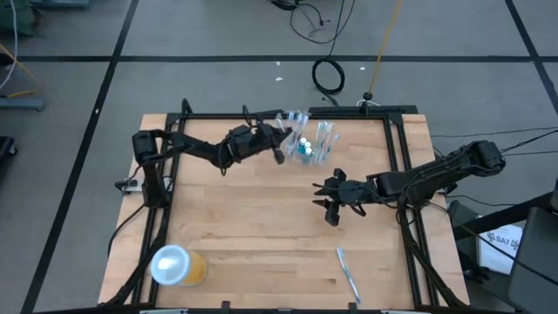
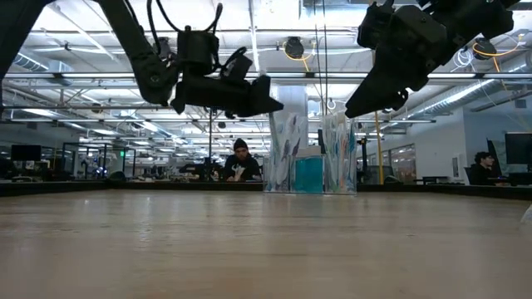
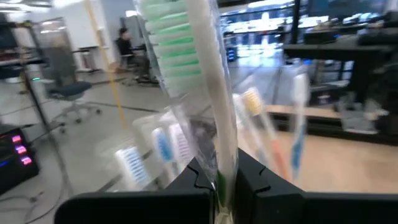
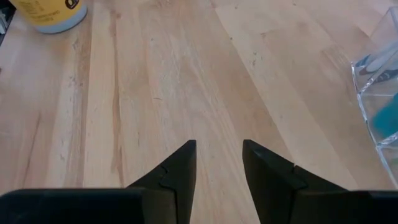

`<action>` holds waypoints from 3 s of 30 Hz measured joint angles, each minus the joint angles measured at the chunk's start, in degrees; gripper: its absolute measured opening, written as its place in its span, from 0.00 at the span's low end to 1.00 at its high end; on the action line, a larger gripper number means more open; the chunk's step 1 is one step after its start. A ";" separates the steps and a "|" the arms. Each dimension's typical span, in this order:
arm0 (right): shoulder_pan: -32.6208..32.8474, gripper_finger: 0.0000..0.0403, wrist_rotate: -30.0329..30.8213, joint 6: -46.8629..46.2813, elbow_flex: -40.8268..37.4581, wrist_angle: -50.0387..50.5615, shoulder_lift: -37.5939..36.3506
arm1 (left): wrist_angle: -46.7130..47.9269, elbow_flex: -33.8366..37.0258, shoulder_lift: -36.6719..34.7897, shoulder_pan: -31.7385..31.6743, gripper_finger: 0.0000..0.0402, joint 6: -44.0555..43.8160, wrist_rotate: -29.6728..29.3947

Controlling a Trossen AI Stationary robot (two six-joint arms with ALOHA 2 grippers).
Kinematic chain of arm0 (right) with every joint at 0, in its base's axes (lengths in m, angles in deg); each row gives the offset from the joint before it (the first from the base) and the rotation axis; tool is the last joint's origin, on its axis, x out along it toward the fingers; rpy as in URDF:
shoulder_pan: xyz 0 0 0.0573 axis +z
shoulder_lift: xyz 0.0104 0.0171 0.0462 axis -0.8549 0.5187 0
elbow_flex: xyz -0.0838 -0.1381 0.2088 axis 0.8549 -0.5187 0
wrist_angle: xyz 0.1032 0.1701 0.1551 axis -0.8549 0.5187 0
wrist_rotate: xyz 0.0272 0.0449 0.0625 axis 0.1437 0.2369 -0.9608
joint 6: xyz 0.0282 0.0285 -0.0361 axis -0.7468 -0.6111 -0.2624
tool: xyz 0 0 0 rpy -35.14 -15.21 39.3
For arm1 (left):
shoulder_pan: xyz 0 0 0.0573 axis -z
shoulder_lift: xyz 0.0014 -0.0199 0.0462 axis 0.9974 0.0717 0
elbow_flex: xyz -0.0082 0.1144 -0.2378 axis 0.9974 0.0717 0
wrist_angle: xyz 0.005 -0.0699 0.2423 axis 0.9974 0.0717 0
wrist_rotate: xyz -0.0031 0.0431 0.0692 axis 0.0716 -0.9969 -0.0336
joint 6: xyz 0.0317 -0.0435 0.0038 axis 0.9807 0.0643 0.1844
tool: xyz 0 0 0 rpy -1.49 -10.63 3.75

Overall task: Pick & Place toothbrushing station
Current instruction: Put the green toothbrush into the transparent organizer

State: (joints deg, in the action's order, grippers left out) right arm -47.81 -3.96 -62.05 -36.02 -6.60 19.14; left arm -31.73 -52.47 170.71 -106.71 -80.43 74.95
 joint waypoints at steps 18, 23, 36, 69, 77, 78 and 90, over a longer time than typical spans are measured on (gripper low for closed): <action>0.02 0.31 -0.07 -0.01 0.00 -0.19 0.00 | 12.87 0.00 1.26 -2.78 0.11 -0.30 -0.15; 0.02 0.31 -0.08 -0.01 0.00 -0.24 0.00 | 13.28 0.00 1.26 -2.80 0.12 0.94 -0.13; 0.02 0.31 -0.03 -0.01 0.00 -0.44 0.00 | 19.22 0.00 1.26 -3.66 0.21 0.87 -0.05; 0.00 0.31 0.06 0.28 0.00 -0.44 0.00 | 22.09 -0.07 -0.12 -2.99 0.22 2.80 -1.14; 0.00 0.30 0.06 0.30 0.00 -0.44 0.00 | 22.65 -0.09 -0.12 -2.84 0.22 7.35 -1.18; 0.00 0.30 0.06 0.55 0.00 -0.44 0.00 | 22.65 -0.09 -0.12 -2.73 0.21 7.34 -1.22; -0.16 0.30 0.08 8.02 0.00 -0.68 0.02 | 29.81 -0.09 -7.21 -1.36 0.21 5.32 -4.34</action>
State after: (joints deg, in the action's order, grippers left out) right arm -47.97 -3.88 -54.03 -36.02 -7.28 19.16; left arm -1.92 -52.56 163.50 -108.07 -75.12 70.61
